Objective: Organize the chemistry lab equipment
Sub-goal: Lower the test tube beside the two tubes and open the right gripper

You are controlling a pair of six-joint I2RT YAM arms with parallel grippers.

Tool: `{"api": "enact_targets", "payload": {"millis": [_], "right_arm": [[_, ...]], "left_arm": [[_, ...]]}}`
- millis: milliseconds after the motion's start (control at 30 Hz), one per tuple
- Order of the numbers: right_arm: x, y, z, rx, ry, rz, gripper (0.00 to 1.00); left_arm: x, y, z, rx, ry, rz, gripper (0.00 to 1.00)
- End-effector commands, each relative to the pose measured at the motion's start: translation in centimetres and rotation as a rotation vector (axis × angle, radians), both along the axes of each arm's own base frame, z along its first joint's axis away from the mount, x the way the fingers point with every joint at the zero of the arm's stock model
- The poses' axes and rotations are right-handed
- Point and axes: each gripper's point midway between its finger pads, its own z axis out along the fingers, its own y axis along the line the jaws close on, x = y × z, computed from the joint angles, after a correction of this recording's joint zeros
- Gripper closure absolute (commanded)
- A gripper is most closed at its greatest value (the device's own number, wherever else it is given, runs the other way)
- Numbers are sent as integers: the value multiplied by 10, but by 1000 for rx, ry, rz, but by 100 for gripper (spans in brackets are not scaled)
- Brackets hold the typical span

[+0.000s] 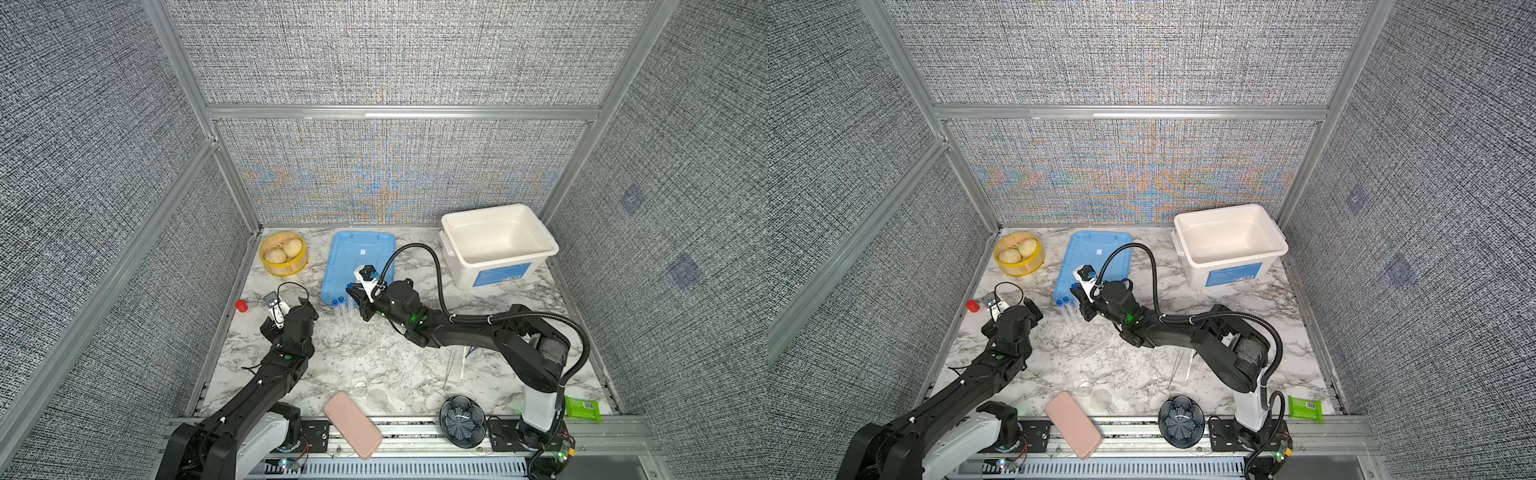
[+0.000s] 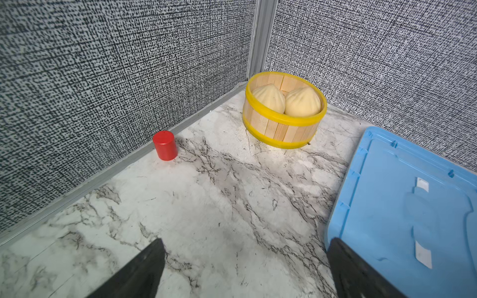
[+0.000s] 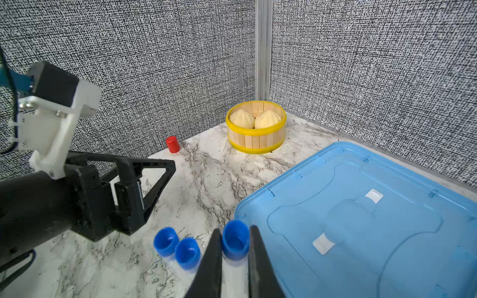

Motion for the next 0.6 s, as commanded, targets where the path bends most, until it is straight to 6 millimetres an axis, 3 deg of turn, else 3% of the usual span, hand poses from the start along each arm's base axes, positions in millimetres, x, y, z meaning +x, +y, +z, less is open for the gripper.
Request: {"api": "enact_targets", "payload": {"millis": [0, 567], "right_arm": [[-2, -2, 8, 3, -13, -3, 86], [-2, 3, -10, -30, -22, -5, 86]], "left_arm": [[1, 1, 3, 6, -7, 6, 1], [1, 1, 3, 7, -7, 7, 1]]}}
